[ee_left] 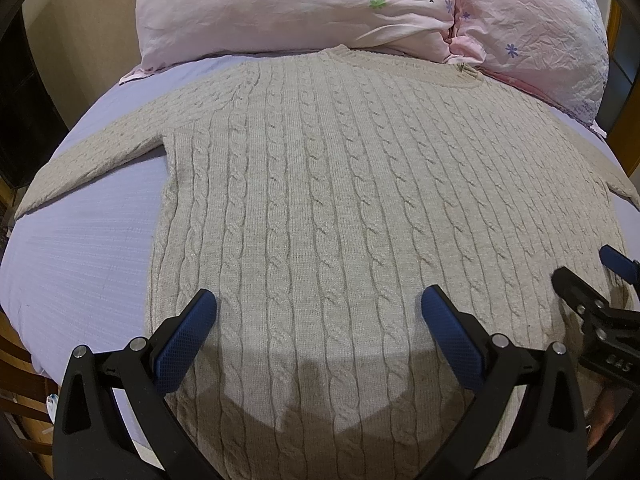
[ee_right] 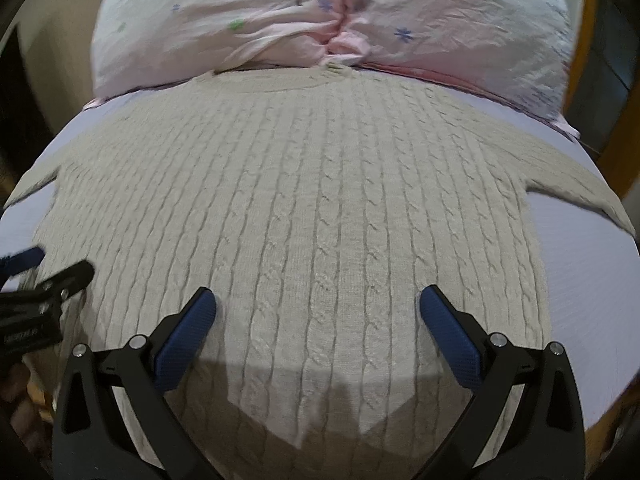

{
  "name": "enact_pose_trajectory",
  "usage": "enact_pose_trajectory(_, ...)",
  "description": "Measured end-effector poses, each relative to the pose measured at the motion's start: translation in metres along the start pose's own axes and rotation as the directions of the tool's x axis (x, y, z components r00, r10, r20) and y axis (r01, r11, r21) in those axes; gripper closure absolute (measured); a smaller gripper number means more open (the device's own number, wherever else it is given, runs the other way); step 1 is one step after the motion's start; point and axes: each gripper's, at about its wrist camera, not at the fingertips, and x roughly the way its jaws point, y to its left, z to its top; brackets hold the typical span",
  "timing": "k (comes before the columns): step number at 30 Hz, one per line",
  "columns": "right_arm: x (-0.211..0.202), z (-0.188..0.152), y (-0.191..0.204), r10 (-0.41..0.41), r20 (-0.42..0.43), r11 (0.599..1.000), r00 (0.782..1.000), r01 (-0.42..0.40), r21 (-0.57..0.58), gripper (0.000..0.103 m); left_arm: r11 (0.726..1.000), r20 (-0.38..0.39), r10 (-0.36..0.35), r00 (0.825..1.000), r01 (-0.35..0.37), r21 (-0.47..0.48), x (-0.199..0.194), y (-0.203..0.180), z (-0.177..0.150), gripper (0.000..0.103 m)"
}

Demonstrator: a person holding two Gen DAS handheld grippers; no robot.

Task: Fold small clothes
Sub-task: 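Grasp a sweater sleeve with the right gripper and fold it across the body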

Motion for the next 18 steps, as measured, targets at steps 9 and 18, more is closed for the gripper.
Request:
enact_pose_trajectory(9,-0.063,0.027,-0.22,-0.091,0.234,0.852,0.968,-0.046,0.522,0.012,0.998,0.085,-0.064,0.994,0.062,0.017,-0.004,0.003,-0.003,0.001)
enact_pose_trajectory(18,-0.052,-0.019,-0.431,-0.255,0.143,0.347,0.956,-0.048,0.937,0.056,0.979,0.339,-0.192,0.921,0.205,-0.004,-0.031,0.037,0.011,0.001)
